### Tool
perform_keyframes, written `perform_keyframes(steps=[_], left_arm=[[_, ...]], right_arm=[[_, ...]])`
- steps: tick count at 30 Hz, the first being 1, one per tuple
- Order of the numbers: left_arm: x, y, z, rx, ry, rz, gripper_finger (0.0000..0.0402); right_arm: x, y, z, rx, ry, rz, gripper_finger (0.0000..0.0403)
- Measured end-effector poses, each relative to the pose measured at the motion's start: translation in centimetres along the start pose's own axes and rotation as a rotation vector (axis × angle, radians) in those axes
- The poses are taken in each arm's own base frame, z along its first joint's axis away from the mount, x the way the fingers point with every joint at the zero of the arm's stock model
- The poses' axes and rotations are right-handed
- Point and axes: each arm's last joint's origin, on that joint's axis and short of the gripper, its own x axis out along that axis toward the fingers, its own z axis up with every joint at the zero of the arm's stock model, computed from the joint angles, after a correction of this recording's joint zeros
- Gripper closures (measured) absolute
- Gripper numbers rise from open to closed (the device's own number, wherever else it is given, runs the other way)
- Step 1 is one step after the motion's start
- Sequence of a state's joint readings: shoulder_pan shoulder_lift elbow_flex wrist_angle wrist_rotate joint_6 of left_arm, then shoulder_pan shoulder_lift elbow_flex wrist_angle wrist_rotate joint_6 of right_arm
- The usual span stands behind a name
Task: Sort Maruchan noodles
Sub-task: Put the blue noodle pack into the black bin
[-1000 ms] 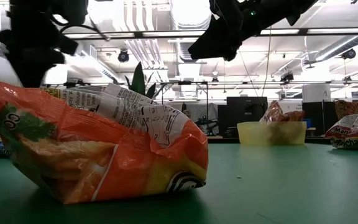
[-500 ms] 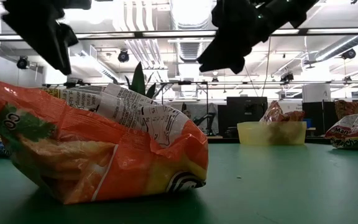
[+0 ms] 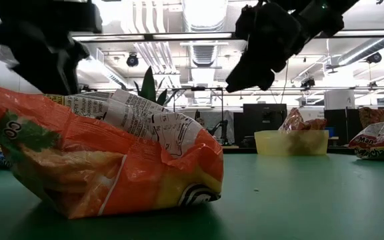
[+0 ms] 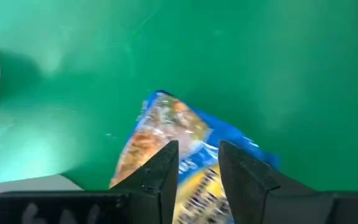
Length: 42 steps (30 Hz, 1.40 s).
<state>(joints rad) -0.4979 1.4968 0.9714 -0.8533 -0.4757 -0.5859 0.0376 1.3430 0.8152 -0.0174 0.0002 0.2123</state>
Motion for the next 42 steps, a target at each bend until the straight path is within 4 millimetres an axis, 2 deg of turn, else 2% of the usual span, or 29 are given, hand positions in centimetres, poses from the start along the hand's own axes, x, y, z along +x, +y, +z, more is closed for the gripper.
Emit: perform_keyframes(steps=[8, 13, 18, 21, 23, 27, 33, 39, 42], left_arm=[[4.9, -0.5, 0.1, 0.042, 0.144, 0.117, 0.0326], [6.9, -1.0, 1.5, 0.071, 0.064, 0.075, 0.0327], [7.0, -0.7, 5.5, 0.118, -0.272, 0.126, 0.0327], [5.7, 0.0, 7.5, 0.167, -0.433, 0.105, 0.0327], [4.7, 0.4, 7.8, 0.214, -0.466, 0.059, 0.0327], [2.9, 1.4, 6.4, 0.286, -0.367, -0.025, 0.0327], [2.1, 2.5, 2.0, 0.182, -0.046, -0.186, 0.0327], [3.2, 1.4, -1.3, 0.177, -0.012, -0.24, 0.0327], [3.9, 1.2, -2.4, 0.154, 0.002, -0.239, 0.0327]], right_arm=[[0.1, -0.1, -0.5, -0.003, 0.015, -0.004, 0.0257], [0.1, -0.2, -0.7, -0.003, 0.03, -0.006, 0.0257], [0.1, -0.2, -0.7, -0.003, 0.033, -0.007, 0.0257], [0.1, -0.2, -0.9, 0.025, 0.049, -0.004, 0.0257], [0.1, -0.2, -1.2, 0.071, 0.079, -0.011, 0.0257], [0.1, -0.4, -1.8, 0.227, 0.108, -0.028, 0.0257], [0.8, -0.5, -2.3, 0.414, 0.118, -0.052, 0.0237], [4.2, -0.7, -2.7, 0.493, 0.03, -0.038, 0.018], [6.0, -0.7, -2.7, 0.516, -0.047, 0.01, 0.0152]])
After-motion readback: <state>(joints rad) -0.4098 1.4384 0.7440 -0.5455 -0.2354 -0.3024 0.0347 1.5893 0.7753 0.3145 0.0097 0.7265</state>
